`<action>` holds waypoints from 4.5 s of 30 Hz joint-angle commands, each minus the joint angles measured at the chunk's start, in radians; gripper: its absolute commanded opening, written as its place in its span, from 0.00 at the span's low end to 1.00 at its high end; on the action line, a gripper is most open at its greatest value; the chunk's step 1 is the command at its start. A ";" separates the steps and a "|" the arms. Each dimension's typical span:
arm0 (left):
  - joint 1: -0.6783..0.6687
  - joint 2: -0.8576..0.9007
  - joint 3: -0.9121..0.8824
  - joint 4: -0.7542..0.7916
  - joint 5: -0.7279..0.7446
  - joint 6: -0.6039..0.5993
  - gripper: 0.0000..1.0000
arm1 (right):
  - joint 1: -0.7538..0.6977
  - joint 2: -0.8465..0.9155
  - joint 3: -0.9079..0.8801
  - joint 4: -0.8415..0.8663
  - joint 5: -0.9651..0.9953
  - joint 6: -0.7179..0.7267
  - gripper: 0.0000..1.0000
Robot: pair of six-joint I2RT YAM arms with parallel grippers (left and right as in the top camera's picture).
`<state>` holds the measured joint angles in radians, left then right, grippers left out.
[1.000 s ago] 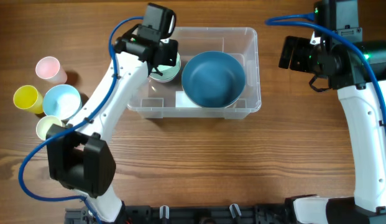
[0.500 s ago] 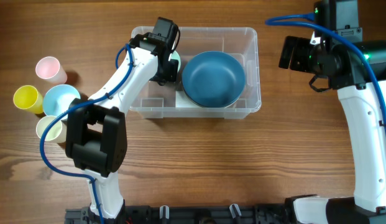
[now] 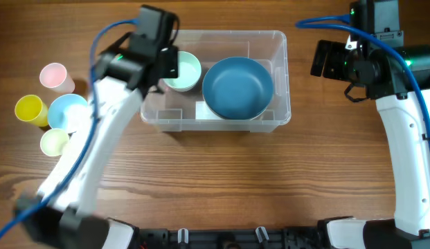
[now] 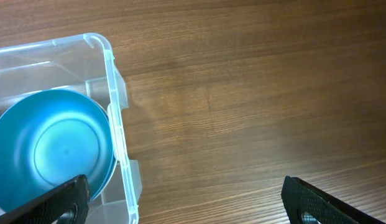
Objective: Pack container
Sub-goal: 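Reach the left gripper to the light-blue cup and grasp its rim, then carry the light-blue cup into the bin and release it beside the bowls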
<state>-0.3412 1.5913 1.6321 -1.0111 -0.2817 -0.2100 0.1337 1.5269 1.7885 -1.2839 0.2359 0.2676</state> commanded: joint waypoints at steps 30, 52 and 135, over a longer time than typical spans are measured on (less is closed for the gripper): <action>0.620 0.089 -0.528 0.384 0.107 -0.112 0.69 | 0.000 -0.006 0.005 0.000 -0.008 -0.003 1.00; 0.618 0.240 -0.529 0.463 0.110 -0.082 0.04 | 0.000 -0.005 0.005 0.000 -0.008 -0.003 1.00; -0.115 0.122 -0.325 0.629 0.019 0.060 0.04 | 0.000 -0.005 0.005 0.001 -0.008 -0.003 1.00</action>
<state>-0.4572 1.6905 1.2953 -0.3862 -0.2504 -0.1108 0.1337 1.5269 1.7885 -1.2835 0.2359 0.2676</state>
